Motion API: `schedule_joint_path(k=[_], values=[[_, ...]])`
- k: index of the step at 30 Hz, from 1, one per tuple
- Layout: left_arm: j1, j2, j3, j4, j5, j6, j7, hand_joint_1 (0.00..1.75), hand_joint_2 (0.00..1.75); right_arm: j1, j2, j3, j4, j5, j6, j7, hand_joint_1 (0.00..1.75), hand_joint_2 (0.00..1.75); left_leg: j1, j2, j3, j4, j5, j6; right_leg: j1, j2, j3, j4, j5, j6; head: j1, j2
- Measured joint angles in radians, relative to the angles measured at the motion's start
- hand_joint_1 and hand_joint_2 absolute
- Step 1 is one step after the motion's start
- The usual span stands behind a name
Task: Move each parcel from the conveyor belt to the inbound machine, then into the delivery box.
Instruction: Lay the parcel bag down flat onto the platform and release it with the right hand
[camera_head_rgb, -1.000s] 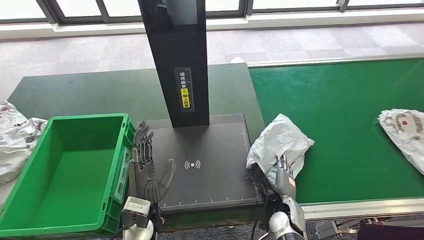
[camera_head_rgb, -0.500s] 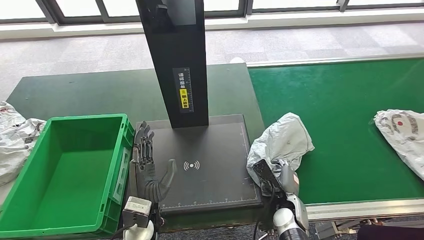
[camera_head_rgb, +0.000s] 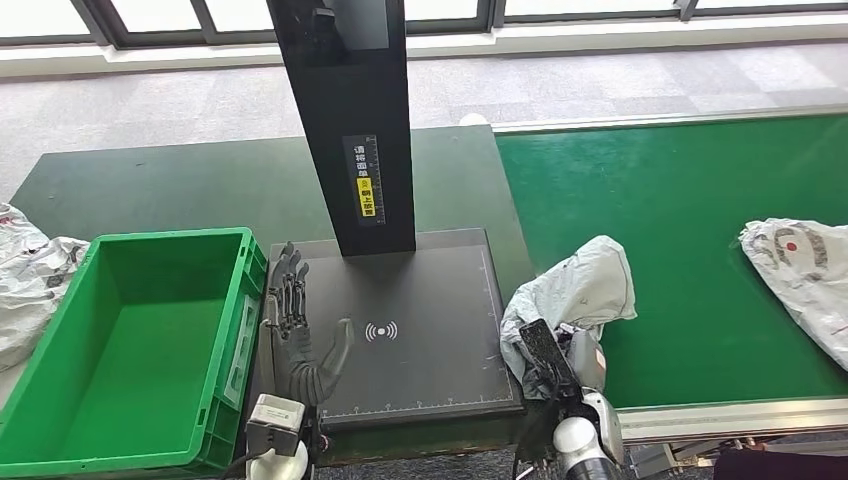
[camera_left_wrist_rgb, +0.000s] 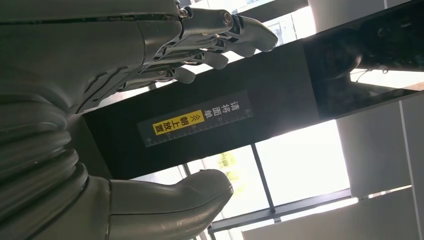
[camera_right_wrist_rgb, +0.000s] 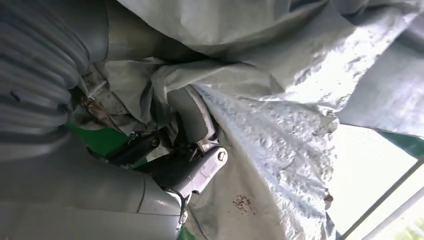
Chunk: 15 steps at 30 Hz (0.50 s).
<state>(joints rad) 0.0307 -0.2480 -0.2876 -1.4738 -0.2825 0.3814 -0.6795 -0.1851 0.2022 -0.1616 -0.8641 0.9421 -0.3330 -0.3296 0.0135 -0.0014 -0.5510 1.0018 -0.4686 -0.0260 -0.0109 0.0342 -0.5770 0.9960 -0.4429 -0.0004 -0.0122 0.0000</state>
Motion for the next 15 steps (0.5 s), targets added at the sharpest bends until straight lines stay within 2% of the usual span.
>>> schedule_joint_path(k=[9, 15], values=[[0.001, 0.001, 0.0, -0.008, 0.014, 0.013, 0.0, 0.0, 1.75, 0.092, 0.022, 0.001, -0.162, -0.155, -0.017, -0.123, 1.75, 1.75, -0.001, -0.006, -0.002, 0.0, 0.002, 0.0, 0.001, -0.006, -0.005, 0.001, 0.0, 0.0, 0.0, 0.0], [0.001, 0.002, 0.0, -0.008, 0.037, 0.027, 0.0, 0.0, 1.75, 0.133, 0.037, 0.031, -0.247, -0.318, 0.059, -0.249, 1.75, 1.75, -0.001, -0.006, -0.003, 0.0, 0.001, 0.0, 0.0, -0.007, -0.006, 0.0, 0.0, 0.0, 0.0, 0.0]])
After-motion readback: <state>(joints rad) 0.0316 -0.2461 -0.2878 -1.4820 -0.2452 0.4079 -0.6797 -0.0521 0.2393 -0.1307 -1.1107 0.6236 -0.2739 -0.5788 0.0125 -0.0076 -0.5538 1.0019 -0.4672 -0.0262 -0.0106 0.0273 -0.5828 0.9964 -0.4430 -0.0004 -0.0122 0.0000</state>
